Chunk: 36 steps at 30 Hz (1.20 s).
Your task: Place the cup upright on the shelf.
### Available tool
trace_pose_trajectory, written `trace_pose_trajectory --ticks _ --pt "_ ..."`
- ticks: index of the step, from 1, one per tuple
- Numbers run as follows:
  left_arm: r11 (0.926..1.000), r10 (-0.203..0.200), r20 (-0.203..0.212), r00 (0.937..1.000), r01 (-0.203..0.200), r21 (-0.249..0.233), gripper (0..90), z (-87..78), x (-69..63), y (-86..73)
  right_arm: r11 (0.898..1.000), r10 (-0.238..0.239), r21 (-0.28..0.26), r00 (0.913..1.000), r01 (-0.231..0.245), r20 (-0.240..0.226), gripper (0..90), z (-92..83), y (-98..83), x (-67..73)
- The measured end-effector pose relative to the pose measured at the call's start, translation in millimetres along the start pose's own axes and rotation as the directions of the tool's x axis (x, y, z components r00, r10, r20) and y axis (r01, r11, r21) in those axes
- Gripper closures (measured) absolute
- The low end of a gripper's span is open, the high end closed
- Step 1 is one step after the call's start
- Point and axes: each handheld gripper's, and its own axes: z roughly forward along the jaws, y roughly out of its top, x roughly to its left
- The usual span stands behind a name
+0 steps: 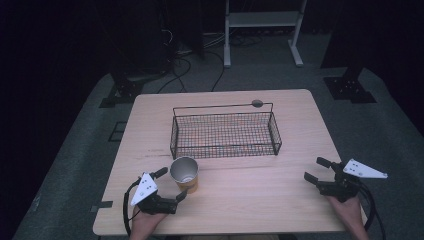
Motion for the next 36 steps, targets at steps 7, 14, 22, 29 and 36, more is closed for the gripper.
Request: trace_pose_trajectory --ticks 7,14,22,29,36 --pt "1.0000 -0.004 0.008 1.0000 0.004 0.001 0.0 9.6 -1.8 2.6 1.000 -0.002 0.004 1.0000 0.002 -0.001 13.8 0.3 0.0 0.2" --pt "1.0000 -0.004 0.010 0.9999 0.004 0.008 0.0 20.5 -2.1 5.7 1.000 -0.005 0.008 1.0000 0.006 -0.003 13.8 0.8 0.1 0.4" --pt "0.9991 0.003 -0.002 1.0000 -0.003 0.042 2.4 30.9 -1.5 6.4 1.000 -0.006 0.010 1.0000 0.006 -0.004 13.8 1.0 0.1 0.5" --pt "0.9995 0.015 -0.001 0.9999 -0.015 0.027 13.7 31.3 -1.2 7.0 1.000 -0.005 0.010 1.0000 0.005 -0.005 13.8 0.9 0.1 0.5" --pt "0.9992 0.019 0.000 0.9998 -0.019 0.035 14.2 30.3 -3.1 9.4 1.000 -0.006 0.010 1.0000 0.006 -0.005 13.8 1.0 0.1 0.4"
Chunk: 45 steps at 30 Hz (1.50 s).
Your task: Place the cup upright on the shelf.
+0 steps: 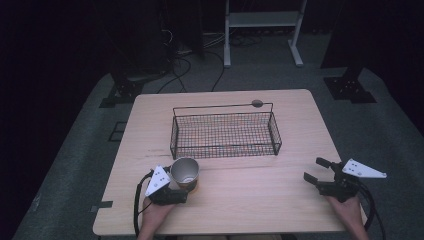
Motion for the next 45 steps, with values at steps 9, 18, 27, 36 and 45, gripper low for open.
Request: trace_pose_trajectory --ticks 9,18,27,36,45 --pt "0.9984 0.014 0.020 0.9997 -0.013 -0.055 14.3 -1.8 -1.9 18.2 1.000 0.000 0.002 1.0000 0.000 0.000 13.8 0.3 0.1 -0.1" --pt "0.9954 0.036 0.052 0.9980 -0.032 -0.091 14.3 7.3 2.3 45.8 1.000 0.000 0.004 1.0000 0.000 -0.002 13.8 0.5 0.1 -0.4" --pt "0.9922 0.052 0.079 0.9955 -0.043 -0.117 14.3 18.8 11.1 72.2 1.000 0.000 0.007 1.0000 0.000 -0.005 13.8 0.9 0.2 -0.5" --pt "0.9907 0.073 0.109 0.9913 -0.060 -0.122 14.4 37.2 18.7 95.1 1.000 0.002 0.008 1.0000 -0.002 -0.008 13.8 0.9 0.3 -0.9" --pt "0.9905 0.060 0.135 0.9891 -0.042 -0.131 14.4 54.5 27.3 105.4 1.000 0.006 0.009 0.9999 -0.006 -0.014 13.8 1.0 0.3 -0.9"
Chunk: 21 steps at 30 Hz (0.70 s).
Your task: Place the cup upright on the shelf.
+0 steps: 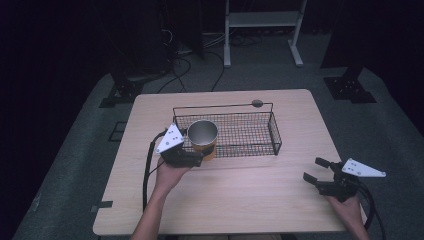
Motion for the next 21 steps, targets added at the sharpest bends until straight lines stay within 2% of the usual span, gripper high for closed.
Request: trace_pose_trajectory --ticks 14,21 --pt "1.0000 -0.007 0.042 0.9991 0.007 0.004 14.4 27.1 22.2 12.9 1.000 0.001 0.000 1.0000 -0.001 -0.002 13.8 0.0 0.0 -0.4" --pt "1.0000 -0.006 0.059 0.9982 0.006 -0.001 14.4 36.8 27.7 15.8 1.000 0.002 0.000 1.0000 -0.002 -0.004 13.8 0.0 0.0 -0.6"
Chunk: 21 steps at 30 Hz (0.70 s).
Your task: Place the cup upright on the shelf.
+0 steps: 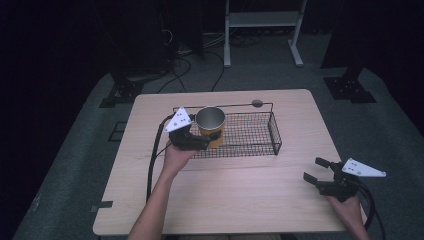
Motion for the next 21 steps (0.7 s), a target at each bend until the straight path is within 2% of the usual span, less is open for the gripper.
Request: trace_pose_trajectory --ticks 6,10,12,17,21 --pt "1.0000 -0.009 0.018 0.9998 0.009 0.003 14.4 9.1 7.2 -2.7 1.000 0.001 -0.001 1.0000 -0.001 -0.001 13.8 0.0 0.0 -0.4" --pt "0.9997 -0.012 0.019 0.9997 0.013 -0.019 14.4 12.5 13.1 -5.5 1.000 0.001 -0.001 1.0000 -0.001 -0.002 13.8 0.0 0.0 -0.5" --pt "0.9997 -0.022 0.034 0.9992 0.022 -0.007 14.4 14.7 17.1 -5.6 1.000 0.002 0.000 1.0000 -0.002 -0.002 13.8 0.1 0.1 -0.5" --pt "1.0000 0.000 0.056 0.9984 0.000 -0.003 14.4 23.0 22.0 -1.0 1.000 0.003 0.002 1.0000 -0.003 -0.004 13.8 0.2 0.1 -0.6" --pt "1.0000 0.001 0.076 0.9971 -0.001 0.001 14.4 30.0 25.8 2.7 1.000 0.002 0.002 1.0000 -0.002 -0.004 13.8 0.2 0.1 -0.7"
